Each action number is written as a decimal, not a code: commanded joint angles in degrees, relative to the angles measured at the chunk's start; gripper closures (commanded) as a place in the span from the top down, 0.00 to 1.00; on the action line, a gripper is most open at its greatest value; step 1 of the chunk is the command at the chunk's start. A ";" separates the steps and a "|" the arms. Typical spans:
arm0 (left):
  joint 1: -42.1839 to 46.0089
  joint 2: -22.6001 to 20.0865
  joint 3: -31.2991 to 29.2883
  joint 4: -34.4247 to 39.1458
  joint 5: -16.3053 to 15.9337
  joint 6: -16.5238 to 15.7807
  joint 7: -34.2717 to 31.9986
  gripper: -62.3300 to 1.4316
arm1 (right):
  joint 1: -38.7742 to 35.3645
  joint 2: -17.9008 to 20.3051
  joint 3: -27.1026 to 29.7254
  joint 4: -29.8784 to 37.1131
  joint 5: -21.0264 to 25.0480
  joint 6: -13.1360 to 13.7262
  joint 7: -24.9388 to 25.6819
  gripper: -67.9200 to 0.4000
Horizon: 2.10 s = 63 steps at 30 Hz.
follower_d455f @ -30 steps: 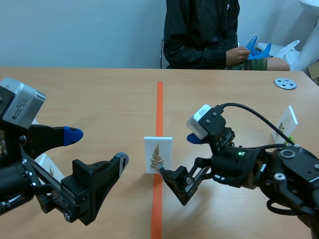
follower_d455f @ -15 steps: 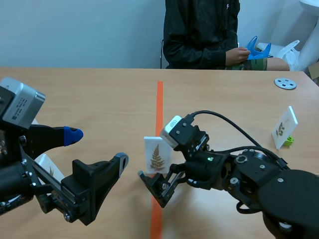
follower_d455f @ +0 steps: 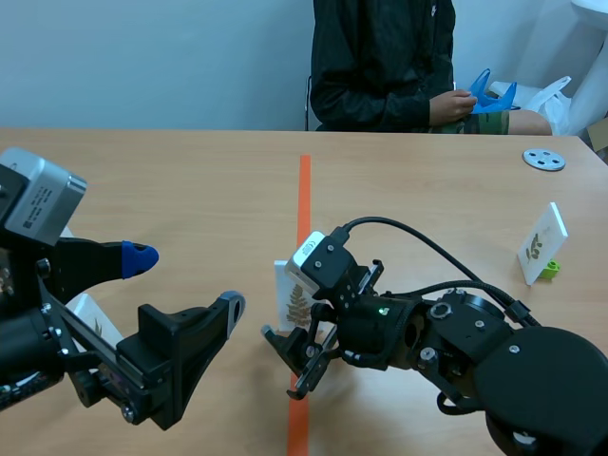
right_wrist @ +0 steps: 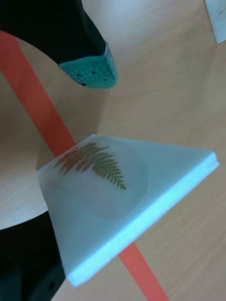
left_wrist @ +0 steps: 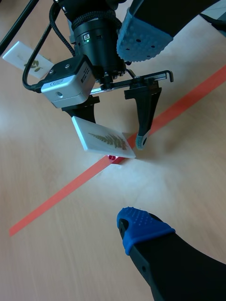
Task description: Sort the leaf by its shape. The table is split by an orange tape line. A compound leaf with several leaflets goes to the left side, a simple leaf with one blade goes to the right side. Return to the home posture when a red brick is placed on the table.
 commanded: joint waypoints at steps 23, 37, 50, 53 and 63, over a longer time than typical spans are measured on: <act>-0.15 0.00 -0.07 0.72 -0.55 0.07 -0.81 1.00 | -1.46 2.86 3.21 7.82 0.83 0.70 0.68 0.02; -0.15 0.00 -0.07 0.72 -0.55 0.07 -0.81 1.00 | -15.91 6.97 21.84 26.40 10.78 1.16 -7.32 0.02; -0.15 0.00 -0.07 0.72 -0.55 0.07 -0.81 1.00 | -22.97 6.80 42.88 29.22 25.33 -1.11 -17.79 0.02; -0.15 0.00 -0.07 0.72 -0.55 0.07 -0.81 1.00 | -22.60 6.80 44.35 28.28 26.38 -4.39 -17.81 0.02; -0.17 0.00 -0.07 0.72 -0.55 0.07 -0.83 1.00 | -14.25 6.80 44.85 14.43 28.59 -6.67 -16.92 0.02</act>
